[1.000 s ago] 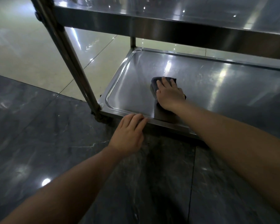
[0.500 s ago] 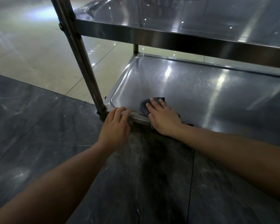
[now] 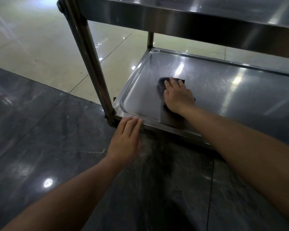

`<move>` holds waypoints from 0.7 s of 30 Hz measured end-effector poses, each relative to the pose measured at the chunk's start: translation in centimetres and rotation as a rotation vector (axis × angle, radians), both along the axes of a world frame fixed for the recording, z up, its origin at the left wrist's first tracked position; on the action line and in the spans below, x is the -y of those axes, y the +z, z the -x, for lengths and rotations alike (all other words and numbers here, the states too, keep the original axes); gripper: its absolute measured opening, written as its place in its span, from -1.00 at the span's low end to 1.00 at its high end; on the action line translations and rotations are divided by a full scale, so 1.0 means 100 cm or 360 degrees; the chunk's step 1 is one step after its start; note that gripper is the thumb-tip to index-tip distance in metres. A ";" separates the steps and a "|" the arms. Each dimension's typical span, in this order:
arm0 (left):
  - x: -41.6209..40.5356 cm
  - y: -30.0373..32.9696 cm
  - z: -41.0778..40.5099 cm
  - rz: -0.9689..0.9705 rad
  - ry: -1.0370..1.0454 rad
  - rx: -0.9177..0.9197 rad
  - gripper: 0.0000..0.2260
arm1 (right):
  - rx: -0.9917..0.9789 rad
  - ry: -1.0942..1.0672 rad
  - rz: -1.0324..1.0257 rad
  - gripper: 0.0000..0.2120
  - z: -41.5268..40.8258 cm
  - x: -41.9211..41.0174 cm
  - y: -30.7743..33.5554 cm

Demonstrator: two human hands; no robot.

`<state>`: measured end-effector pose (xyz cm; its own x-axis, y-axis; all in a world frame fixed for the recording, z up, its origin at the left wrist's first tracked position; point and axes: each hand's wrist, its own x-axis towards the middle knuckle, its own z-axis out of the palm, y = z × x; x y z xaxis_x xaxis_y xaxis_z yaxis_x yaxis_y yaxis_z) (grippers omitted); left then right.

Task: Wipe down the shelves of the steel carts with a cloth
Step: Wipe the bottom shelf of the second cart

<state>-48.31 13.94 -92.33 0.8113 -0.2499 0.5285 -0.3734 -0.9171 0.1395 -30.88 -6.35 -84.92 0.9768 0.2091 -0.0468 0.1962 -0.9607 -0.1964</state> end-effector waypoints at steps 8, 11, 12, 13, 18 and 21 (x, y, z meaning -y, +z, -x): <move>0.000 0.003 -0.001 0.0188 -0.0025 0.0071 -0.61 | -0.0051 0.0040 -0.0024 -0.47 -0.016 -0.048 0.004; 0.003 0.007 -0.001 0.0211 0.0008 0.0028 -0.64 | -0.0089 0.0119 -0.0015 -0.46 -0.002 -0.055 0.006; 0.004 0.010 -0.001 0.0201 0.0008 -0.0006 -0.63 | -0.0092 0.0154 0.0001 -0.46 0.007 -0.054 0.007; 0.003 0.014 -0.001 0.0190 -0.0004 -0.0057 -0.62 | -0.0094 0.0190 0.0021 -0.45 0.016 -0.053 0.007; -0.019 0.033 0.003 0.0112 -0.0019 -0.0271 -0.58 | -0.0061 0.0395 0.0047 -0.48 0.069 -0.040 0.006; -0.029 0.038 0.005 0.0238 0.0193 -0.0418 -0.57 | 0.0068 0.0514 -0.0019 -0.56 0.095 -0.036 0.007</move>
